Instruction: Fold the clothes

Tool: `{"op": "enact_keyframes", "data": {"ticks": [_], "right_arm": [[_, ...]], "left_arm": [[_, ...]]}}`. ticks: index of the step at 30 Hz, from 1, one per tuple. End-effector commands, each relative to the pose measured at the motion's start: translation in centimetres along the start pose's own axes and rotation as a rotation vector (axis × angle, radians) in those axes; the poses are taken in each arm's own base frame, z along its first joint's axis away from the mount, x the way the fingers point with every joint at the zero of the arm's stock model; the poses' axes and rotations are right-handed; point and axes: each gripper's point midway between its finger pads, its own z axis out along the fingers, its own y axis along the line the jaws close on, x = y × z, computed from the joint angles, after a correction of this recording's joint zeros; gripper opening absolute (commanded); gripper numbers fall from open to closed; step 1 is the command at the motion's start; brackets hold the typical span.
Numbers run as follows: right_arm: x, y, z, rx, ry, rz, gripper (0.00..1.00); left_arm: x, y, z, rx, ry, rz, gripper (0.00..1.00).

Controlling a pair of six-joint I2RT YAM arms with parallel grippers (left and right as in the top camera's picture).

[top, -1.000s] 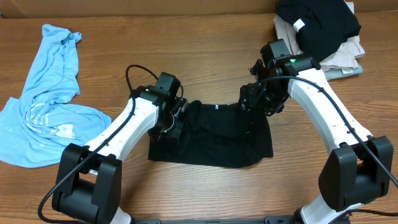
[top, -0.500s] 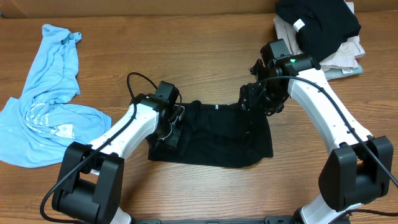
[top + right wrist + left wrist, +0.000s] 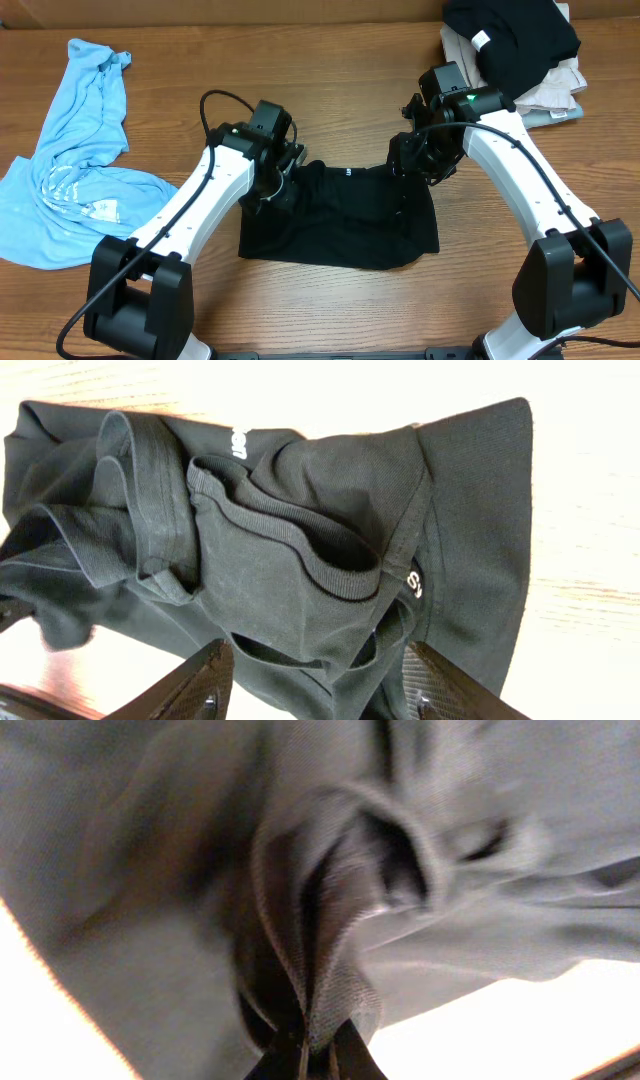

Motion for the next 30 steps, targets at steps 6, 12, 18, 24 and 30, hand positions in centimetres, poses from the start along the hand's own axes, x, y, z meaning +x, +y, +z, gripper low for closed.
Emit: {"op": "enact_keyframes", "data": {"ticks": [6, 12, 18, 24, 30], "right_arm": [[-2.0, -0.4, -5.4, -0.034, -0.129, 0.037, 0.57], [-2.2, -2.1, -10.0, -0.031, -0.206, 0.092, 0.64], [-1.6, -4.9, -12.2, -0.017, -0.23, 0.174, 0.74], [-0.3, -5.9, -11.1, -0.015, -0.172, 0.189, 0.81], [1.0, -6.2, -7.9, -0.02, -0.102, 0.197, 0.82]], "left_arm": [[1.2, -7.3, 0.3, 0.163, 0.032, 0.149, 0.05], [3.5, -11.6, 1.5, 0.167, 0.088, 0.286, 0.41], [4.2, -11.7, 2.3, 0.05, 0.088, 0.353, 1.0], [2.6, -9.6, 1.7, 0.033, 0.056, 0.231, 1.0], [1.0, -5.8, 0.2, 0.019, 0.041, 0.1, 1.0]]}}
